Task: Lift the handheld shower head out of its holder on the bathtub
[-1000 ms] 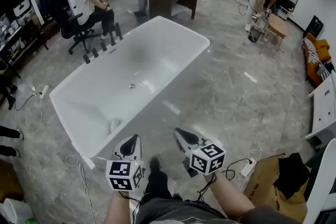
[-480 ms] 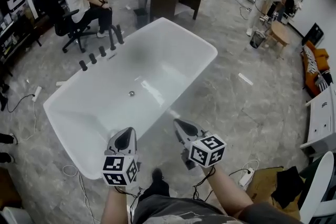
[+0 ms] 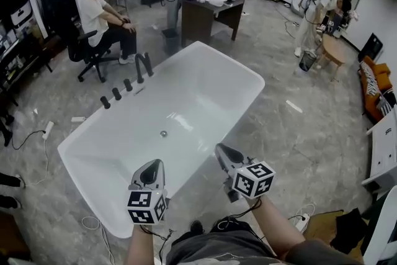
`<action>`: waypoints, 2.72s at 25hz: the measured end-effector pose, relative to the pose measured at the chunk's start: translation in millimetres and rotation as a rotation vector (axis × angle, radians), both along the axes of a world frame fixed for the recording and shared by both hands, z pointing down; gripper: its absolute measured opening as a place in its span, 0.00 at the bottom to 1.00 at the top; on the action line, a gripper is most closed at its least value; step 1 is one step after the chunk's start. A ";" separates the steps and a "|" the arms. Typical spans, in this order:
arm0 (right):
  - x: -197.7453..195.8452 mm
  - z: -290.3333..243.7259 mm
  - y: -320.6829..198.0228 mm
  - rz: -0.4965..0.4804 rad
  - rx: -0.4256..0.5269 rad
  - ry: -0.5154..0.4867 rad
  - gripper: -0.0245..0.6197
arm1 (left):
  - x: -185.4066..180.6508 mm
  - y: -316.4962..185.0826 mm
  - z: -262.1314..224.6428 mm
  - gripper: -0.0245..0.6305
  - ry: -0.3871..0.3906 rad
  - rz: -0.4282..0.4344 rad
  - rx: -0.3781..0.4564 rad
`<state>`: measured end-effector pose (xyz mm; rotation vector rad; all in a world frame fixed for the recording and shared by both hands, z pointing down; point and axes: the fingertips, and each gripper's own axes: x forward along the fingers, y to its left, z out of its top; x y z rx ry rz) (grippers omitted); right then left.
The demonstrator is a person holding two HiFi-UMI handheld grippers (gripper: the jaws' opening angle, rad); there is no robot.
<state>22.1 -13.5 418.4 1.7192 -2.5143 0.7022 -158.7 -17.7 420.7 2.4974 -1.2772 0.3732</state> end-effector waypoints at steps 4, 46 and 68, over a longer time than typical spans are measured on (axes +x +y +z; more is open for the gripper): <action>13.7 -0.9 -29.7 0.007 0.020 0.014 0.08 | 0.8 -22.1 -0.4 0.06 -0.003 -0.023 0.009; 27.6 164.4 -613.2 -0.460 -0.003 0.157 0.08 | 50.7 -450.5 98.4 0.06 -0.060 -0.508 -0.001; -116.6 320.4 -785.3 -0.508 0.039 0.335 0.38 | -17.6 -561.7 229.9 0.06 0.032 -0.602 -0.092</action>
